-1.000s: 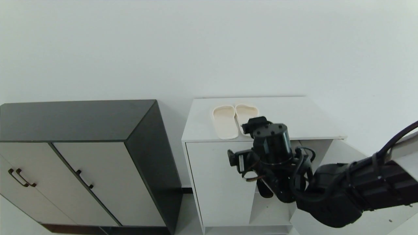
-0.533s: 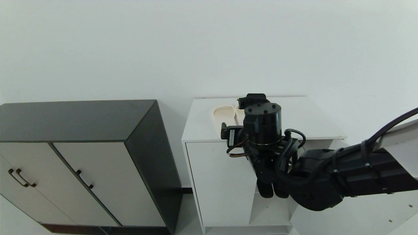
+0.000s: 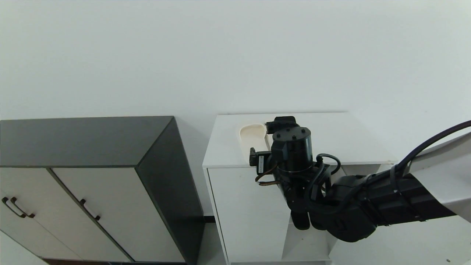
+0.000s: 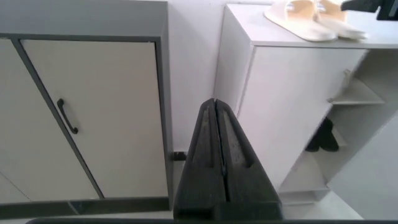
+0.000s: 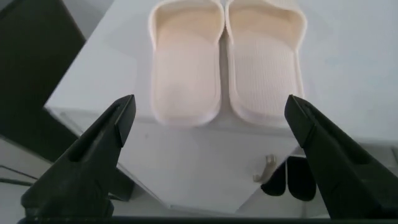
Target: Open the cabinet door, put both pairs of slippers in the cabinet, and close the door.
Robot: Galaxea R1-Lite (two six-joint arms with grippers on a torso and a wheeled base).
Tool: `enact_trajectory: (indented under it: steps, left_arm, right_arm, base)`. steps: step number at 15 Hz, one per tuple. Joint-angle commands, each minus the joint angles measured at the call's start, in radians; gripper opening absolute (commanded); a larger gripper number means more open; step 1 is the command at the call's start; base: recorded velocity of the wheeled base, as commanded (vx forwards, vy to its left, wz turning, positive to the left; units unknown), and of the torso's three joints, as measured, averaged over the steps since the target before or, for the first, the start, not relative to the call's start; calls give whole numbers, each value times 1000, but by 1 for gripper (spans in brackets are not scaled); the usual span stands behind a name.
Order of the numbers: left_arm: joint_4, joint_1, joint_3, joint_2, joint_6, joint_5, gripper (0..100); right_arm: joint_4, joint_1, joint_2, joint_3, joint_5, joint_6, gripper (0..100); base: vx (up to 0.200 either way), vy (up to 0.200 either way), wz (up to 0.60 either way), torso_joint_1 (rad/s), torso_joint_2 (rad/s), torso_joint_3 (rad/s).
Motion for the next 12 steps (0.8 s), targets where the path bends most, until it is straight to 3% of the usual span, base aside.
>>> enact_trajectory:
  steps: [1,6,12]
  left_arm:
    - [0,0,0,0,0,0,0]
    - [0,0,1,0,-3,0,0]
    - [-2,0,0,0,-3,-2,0]
  right_arm:
    - [0,0,5,7,5,-1,100]
    - [1,-12,33,8,35,-4,100]
    - [3,-47,93,-36,78,-6,100]
  base:
    - [200,0,0,17,7,-2]
    - [200,0,0,3,5,0]
    - [0,0,0,0,0,0]
